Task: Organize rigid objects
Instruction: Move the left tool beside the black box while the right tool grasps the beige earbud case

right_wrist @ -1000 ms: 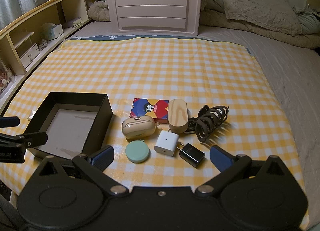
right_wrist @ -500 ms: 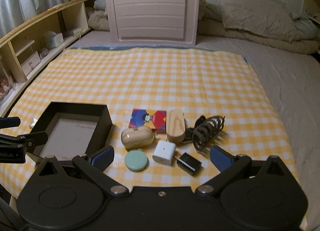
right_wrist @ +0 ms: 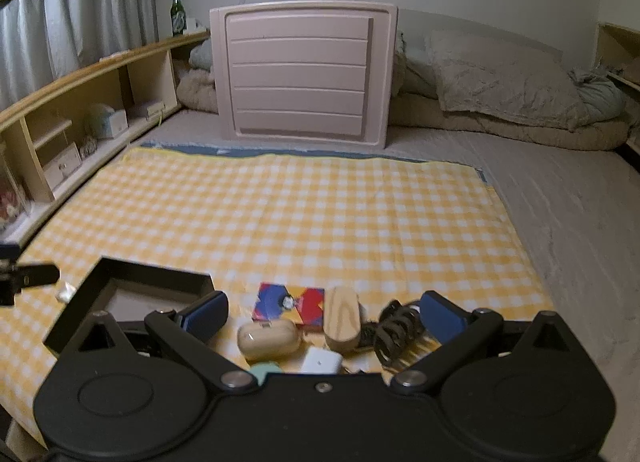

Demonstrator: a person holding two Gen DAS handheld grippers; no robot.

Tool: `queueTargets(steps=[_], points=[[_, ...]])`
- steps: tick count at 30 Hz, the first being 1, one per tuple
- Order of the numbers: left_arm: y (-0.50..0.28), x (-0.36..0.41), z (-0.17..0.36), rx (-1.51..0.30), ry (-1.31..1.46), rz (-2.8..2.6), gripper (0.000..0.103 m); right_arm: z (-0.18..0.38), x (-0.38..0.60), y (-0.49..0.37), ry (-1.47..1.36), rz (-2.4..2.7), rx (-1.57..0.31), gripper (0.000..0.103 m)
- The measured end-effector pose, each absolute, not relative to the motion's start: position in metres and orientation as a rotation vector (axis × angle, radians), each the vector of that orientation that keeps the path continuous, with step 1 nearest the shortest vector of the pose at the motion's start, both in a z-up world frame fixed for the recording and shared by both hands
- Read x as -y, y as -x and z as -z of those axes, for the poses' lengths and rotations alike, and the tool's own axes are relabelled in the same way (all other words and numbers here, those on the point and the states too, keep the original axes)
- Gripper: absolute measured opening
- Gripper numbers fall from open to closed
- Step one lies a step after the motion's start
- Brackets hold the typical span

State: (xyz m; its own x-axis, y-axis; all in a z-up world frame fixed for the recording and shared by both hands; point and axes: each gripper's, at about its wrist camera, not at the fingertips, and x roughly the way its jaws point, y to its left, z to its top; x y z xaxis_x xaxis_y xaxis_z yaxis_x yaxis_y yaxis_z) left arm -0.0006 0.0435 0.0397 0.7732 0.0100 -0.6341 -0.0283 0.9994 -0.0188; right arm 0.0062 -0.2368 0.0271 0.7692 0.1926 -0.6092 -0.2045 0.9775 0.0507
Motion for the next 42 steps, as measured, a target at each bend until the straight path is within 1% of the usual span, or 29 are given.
queueTargets(steps=[8,11,15,16,17,18,20,21,23,25,30,32,35,37,39,41,42], points=[[-0.013,-0.077,-0.028,-0.742,-0.027,-0.103,0.103,-0.033,0.224,-0.042,-0.021,-0.264,-0.678,0.103],[-0.023,-0.097,-0.019,-0.774,0.007,-0.106,0.103,-0.031,0.216,-0.054,-0.012,-0.282,-0.677,0.103],[-0.037,-0.12,0.0,-0.829,0.085,-0.151,0.102,-0.021,0.201,-0.075,0.008,-0.302,-0.726,0.103],[-0.04,-0.125,0.006,-0.854,0.111,-0.146,0.098,-0.018,0.197,-0.08,0.018,-0.309,-0.737,0.103],[-0.042,-0.129,0.011,-0.883,0.135,-0.127,0.091,-0.013,0.193,-0.085,0.025,-0.318,-0.748,0.103],[-0.044,-0.132,0.016,-0.909,0.153,-0.104,0.088,-0.009,0.191,-0.09,0.026,-0.324,-0.763,0.103],[-0.046,-0.135,0.027,-0.951,0.173,-0.071,0.079,0.006,0.188,-0.1,0.018,-0.346,-0.815,0.103],[-0.045,-0.134,0.032,-0.97,0.174,-0.068,0.076,0.014,0.188,-0.103,0.007,-0.364,-0.837,0.103],[-0.044,-0.134,0.043,-1.017,0.181,-0.055,0.063,0.031,0.185,-0.108,0.0,-0.398,-0.896,0.103],[-0.041,-0.133,0.052,-1.06,0.199,-0.038,0.057,0.047,0.181,-0.113,0.012,-0.426,-0.938,0.1],[-0.043,-0.126,0.064,-1.11,0.18,-0.006,0.047,0.079,0.165,-0.125,0.069,-0.465,-1.003,0.1],[-0.047,-0.124,0.067,-1.123,0.18,-0.014,0.038,0.089,0.159,-0.132,0.091,-0.466,-1.034,0.1],[-0.05,-0.122,0.071,-1.141,0.162,-0.034,0.029,0.104,0.152,-0.14,0.115,-0.462,-1.081,0.1],[-0.051,-0.123,0.072,-1.144,0.154,-0.039,0.026,0.111,0.151,-0.145,0.112,-0.462,-1.114,0.1],[-0.051,-0.125,0.073,-1.146,0.151,-0.042,0.021,0.117,0.15,-0.147,0.116,-0.458,-1.141,0.099],[-0.051,-0.126,0.076,-1.155,0.131,-0.049,0.01,0.124,0.146,-0.15,0.137,-0.454,-1.156,0.099],[-0.051,-0.128,0.077,-1.16,0.125,-0.048,0.01,0.127,0.144,-0.151,0.145,-0.452,-1.161,0.097]])
